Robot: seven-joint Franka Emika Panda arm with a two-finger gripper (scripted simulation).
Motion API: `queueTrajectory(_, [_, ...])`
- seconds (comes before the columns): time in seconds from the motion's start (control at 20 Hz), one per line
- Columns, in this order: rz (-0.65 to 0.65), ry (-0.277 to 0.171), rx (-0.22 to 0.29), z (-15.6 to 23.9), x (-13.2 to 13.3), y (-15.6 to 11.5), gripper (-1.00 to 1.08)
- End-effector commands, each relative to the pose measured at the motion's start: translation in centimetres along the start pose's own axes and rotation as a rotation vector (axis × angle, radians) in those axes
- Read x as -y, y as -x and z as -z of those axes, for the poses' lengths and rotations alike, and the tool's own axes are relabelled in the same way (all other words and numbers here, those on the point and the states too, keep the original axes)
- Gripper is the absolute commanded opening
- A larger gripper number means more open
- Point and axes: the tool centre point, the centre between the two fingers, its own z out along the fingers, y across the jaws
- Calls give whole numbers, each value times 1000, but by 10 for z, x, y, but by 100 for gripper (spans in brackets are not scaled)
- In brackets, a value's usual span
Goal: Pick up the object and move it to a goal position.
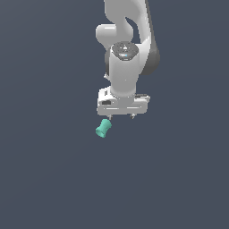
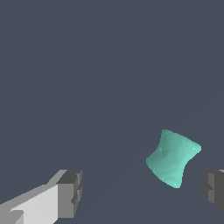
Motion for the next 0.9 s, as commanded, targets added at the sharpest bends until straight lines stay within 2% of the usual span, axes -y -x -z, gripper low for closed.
queueTrajectory(0.0, [2,0,0,0,0,0,100])
queueTrajectory(0.4, [-73,0,-2,-14,-14,4,100])
queueTrajectory(0.85, [-309,4,-9,-55,-58,20,100])
